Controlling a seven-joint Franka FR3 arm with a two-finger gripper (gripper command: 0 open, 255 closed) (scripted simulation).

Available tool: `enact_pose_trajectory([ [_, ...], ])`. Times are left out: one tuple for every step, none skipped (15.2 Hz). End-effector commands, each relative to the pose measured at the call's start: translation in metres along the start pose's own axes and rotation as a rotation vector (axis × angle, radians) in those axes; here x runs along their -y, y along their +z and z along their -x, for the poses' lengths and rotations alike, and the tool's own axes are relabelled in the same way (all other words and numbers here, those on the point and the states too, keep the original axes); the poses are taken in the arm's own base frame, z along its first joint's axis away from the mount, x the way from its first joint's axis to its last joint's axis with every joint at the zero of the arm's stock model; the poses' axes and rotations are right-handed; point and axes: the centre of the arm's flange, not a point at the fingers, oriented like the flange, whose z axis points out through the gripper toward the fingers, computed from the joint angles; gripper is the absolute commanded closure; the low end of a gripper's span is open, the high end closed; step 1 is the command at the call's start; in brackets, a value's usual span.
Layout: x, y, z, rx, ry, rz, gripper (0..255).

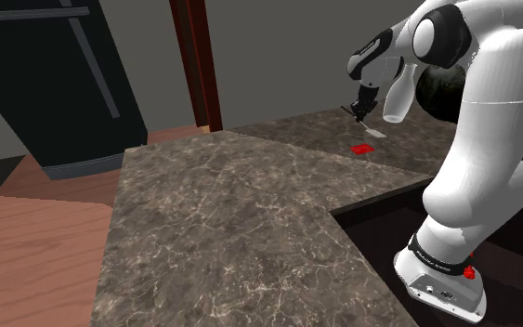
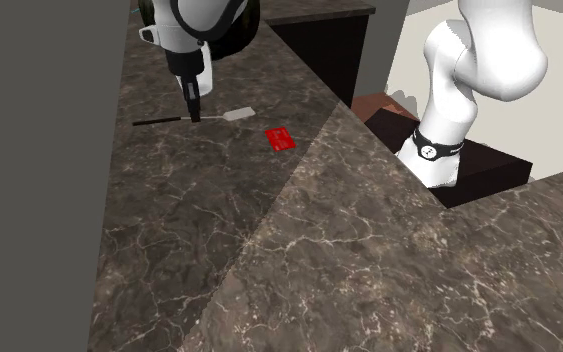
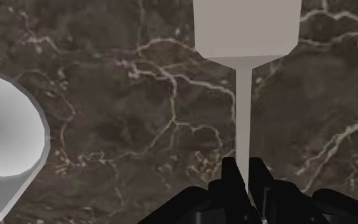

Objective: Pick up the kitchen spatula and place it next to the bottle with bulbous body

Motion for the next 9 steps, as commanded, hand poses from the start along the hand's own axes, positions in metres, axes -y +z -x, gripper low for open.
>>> enact_pose_trajectory([
  [-0.0001, 0.0003, 0.0, 0.0, 0.0, 0.0, 255],
  [-0.0001, 0.0003, 0.0, 0.0, 0.0, 0.0, 255],
  [-0.0001, 0.0003, 0.0, 0.0, 0.0, 0.0, 255],
  [-0.0001, 0.0003, 0.0, 0.0, 0.0, 0.0, 255],
  [-0.0001, 0.0003, 0.0, 0.0, 0.0, 0.0, 0],
  [-0.0001, 0.0003, 0.0, 0.0, 0.0, 0.0, 0],
  [-0.0001, 0.0003, 0.0, 0.0, 0.0, 0.0, 0],
  [-0.0001, 0.0003, 0.0, 0.0, 0.0, 0.0, 0],
  [-0.0001, 0.0003, 0.0, 0.0, 0.0, 0.0, 0],
])
